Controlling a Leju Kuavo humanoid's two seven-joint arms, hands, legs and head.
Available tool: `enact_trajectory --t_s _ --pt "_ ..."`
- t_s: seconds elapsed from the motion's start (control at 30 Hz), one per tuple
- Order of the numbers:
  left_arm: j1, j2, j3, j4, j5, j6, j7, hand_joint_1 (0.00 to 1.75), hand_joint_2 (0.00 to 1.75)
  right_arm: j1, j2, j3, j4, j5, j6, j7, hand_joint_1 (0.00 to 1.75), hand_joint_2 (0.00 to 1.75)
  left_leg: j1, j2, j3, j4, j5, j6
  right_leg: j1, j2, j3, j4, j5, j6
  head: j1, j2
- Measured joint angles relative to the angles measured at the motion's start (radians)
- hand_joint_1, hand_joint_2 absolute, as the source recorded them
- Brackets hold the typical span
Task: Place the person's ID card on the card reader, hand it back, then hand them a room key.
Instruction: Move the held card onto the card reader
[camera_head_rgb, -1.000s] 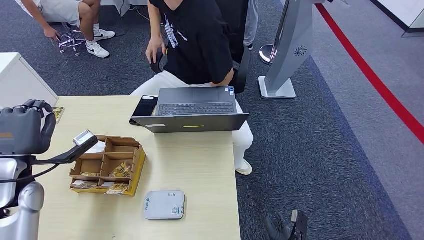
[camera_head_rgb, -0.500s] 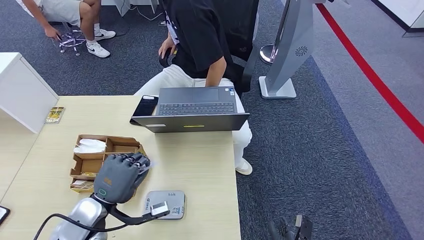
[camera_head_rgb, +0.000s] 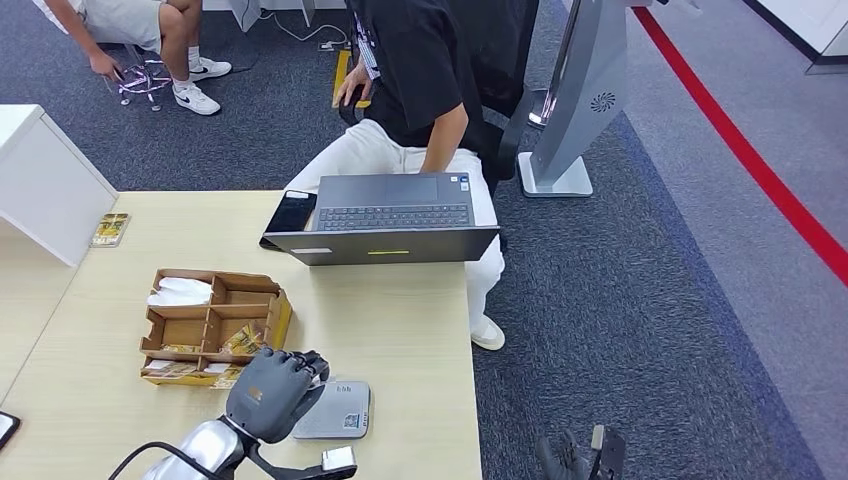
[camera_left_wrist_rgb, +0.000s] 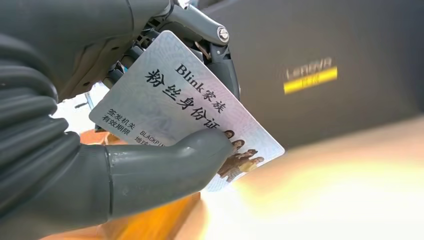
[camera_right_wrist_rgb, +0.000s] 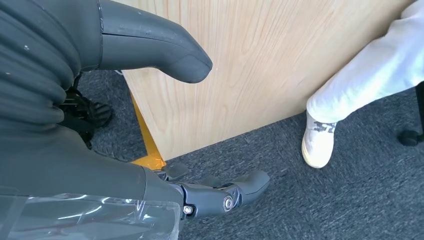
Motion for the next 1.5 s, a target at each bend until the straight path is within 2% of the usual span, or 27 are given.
enact_trajectory --t_s 0.7,0.87,0.97,1.1,1.2,1.37,1.5 --pt "0.006 0.009 -0.011 0.046 -0.002 -0.004 0.002 1.75 1.75 -0.002 -0.004 0.005 0.004 0.0 0.0 0.0 0.0 1.75 0.0 0.0 0.0 0.0 0.0 0.0 0.0 0.0 0.0 0.0 0.0 0.0 0.0 0.0" --pt "0.045 0.004 -0.021 0.047 -0.035 -0.021 0.035 1.75 1.75 -0.002 -0.008 0.006 0.006 -0.001 -0.002 0.0 0.0 1.75 0.0 0.0 0.0 0.0 0.0 0.0 0.0 0.0 0.0 0.0 0.0 0.0 0.0 0.0" --pt "0.05 0.016 -0.028 0.047 -0.011 -0.034 0.019 1.75 1.75 -0.002 -0.01 0.007 0.008 -0.001 -0.003 0.0 0.0 1.75 0.0 -0.001 0.0 0.0 0.0 0.0 0.0 -0.001 0.0 0.0 0.0 0.0 0.0 0.0" --pt "0.038 0.047 -0.028 0.046 0.023 -0.034 -0.009 1.75 1.75 -0.003 -0.011 0.008 0.009 -0.001 -0.008 0.0 0.0 1.75 0.0 -0.001 0.0 0.0 0.0 0.0 0.0 -0.001 0.0 0.0 0.0 0.0 0.0 0.0" --pt "0.026 0.065 -0.028 0.033 0.023 -0.01 -0.001 1.75 1.75 -0.003 -0.012 0.01 0.009 -0.007 -0.012 -0.001 0.0 1.75 0.0 -0.001 0.0 0.0 0.001 0.0 0.0 -0.001 0.0 0.0 0.0 0.0 0.0 0.0" --pt "-0.031 0.079 -0.009 -0.056 0.045 0.008 0.014 1.75 1.75 -0.002 -0.012 0.013 0.01 -0.018 -0.015 -0.008 0.0 1.75 0.0 -0.002 -0.001 0.0 0.001 0.001 0.0 -0.002 0.0 0.0 0.001 0.0 0.0 0.0" --pt "-0.076 0.09 0.039 -0.127 0.081 -0.018 0.011 1.75 1.75 -0.001 -0.012 0.018 0.01 -0.018 -0.012 -0.013 0.0 1.75 0.0 -0.001 0.0 0.0 0.001 0.001 0.0 -0.001 0.0 0.0 0.001 0.001 0.0 0.0"
